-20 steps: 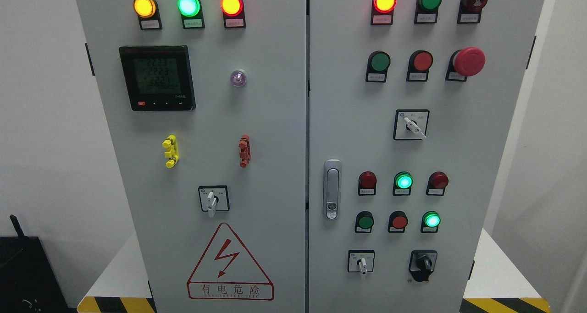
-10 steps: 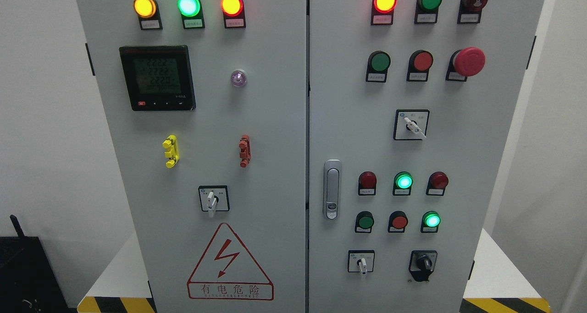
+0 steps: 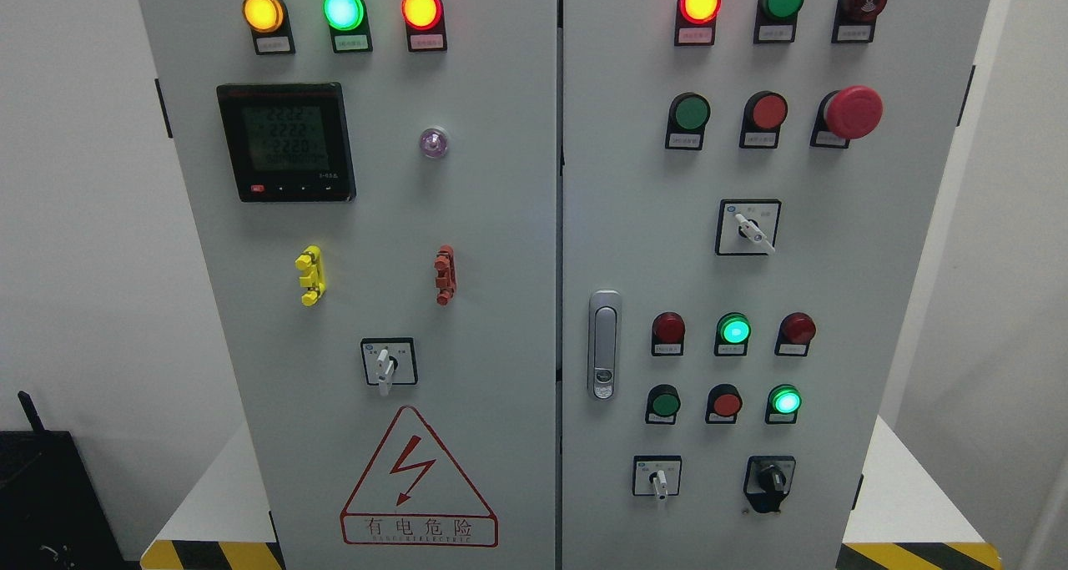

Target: Turn on light switch 1

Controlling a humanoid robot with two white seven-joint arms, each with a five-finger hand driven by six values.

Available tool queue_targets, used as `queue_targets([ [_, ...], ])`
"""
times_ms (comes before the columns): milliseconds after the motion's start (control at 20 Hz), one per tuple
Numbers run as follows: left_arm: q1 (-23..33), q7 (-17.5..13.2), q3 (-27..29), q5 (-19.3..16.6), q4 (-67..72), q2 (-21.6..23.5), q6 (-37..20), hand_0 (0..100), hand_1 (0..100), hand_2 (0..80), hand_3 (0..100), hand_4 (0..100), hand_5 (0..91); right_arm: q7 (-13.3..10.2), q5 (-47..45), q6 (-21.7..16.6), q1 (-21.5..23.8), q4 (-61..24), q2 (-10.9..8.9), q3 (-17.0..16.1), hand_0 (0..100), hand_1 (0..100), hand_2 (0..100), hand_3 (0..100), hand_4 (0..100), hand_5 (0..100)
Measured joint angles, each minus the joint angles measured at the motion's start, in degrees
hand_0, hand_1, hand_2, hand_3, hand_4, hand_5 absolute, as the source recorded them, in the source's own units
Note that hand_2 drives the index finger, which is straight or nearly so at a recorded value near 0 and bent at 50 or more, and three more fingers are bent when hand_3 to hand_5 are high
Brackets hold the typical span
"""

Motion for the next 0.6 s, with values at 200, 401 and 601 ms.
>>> queue_targets([
  [200,1.27,-0.18,0.02,-0.02,-9.94,1.08,-0.96,48,40,0.0,9,18,0.0,0.00,0.00,0.00,0.00,0.00,0.00,0.00,0,0,0,0,0,0],
  [401,1.42,-0.18,0.13,0.03,-18.59,1.63,-1.09,50,42,0.0,16,25,0.0,0.00,0.00,0.02,0.00,0.00,0.00,0.00,0,0,0,0,0,0],
  [601,1.38,-0.04,0.82,0.14,-26.57,2.08,-1.43,52,44,7.4,26,33,0.0,0.00,0.00,0.04,0.00,0.00,0.00,0.00,0,0,0,0,0,0],
])
